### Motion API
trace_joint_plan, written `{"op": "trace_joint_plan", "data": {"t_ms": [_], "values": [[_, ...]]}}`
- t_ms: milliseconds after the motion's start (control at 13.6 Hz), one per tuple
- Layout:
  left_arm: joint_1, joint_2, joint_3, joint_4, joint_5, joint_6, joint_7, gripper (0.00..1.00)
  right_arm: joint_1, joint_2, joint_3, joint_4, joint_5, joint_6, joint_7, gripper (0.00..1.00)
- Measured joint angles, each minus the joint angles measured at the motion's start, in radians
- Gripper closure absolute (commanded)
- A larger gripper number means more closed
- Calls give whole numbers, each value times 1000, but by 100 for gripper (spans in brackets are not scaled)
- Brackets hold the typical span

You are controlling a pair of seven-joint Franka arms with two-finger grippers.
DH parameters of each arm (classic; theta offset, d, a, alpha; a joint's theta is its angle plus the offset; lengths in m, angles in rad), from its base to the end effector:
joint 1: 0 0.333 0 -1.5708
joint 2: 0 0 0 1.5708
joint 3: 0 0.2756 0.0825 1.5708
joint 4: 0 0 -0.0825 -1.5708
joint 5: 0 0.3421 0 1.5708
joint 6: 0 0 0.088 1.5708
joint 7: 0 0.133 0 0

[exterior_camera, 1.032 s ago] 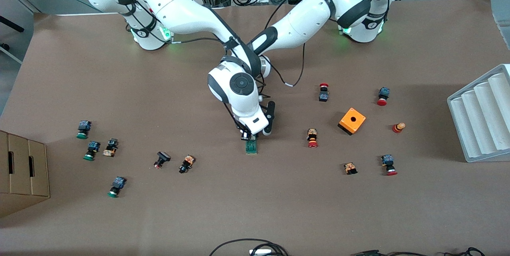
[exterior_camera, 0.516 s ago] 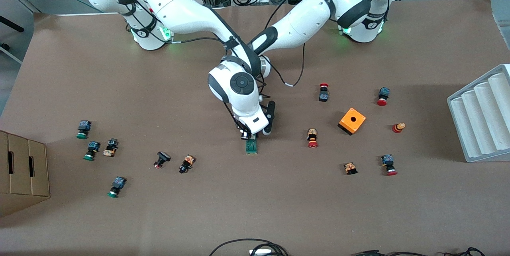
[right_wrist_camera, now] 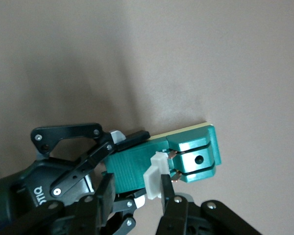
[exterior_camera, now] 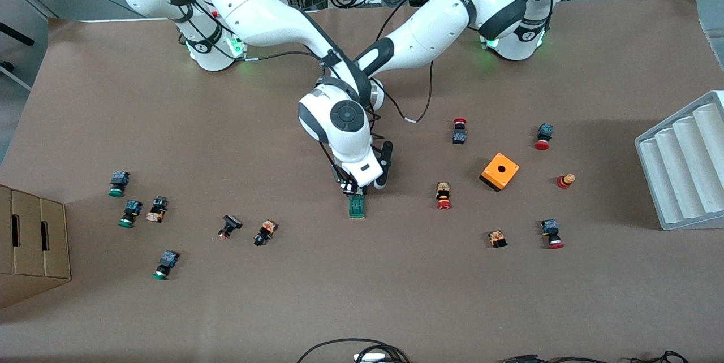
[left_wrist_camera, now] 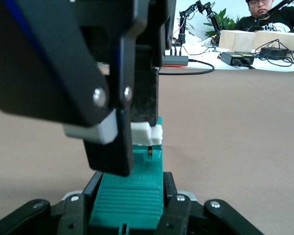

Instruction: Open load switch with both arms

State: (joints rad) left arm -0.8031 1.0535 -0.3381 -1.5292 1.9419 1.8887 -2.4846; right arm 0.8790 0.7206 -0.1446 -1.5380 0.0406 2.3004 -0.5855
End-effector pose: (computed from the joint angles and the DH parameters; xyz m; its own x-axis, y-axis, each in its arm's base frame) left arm 0.3689 -0.5171 0.0644 0.3193 0.0537 0.9461 0.0963 -0.9951 0.0239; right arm 0.4773 0.4483 0.2069 0.2369 0.9715 0.0056 0.9683 -0.2366 0.0801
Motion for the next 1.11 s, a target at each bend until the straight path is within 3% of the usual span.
{"op": "trace_joint_plan", "data": {"t_ms": [1106], "values": [[0,0,0,-1,2,0,-1,46,4,1,0,-11,0,13,25,57]]}}
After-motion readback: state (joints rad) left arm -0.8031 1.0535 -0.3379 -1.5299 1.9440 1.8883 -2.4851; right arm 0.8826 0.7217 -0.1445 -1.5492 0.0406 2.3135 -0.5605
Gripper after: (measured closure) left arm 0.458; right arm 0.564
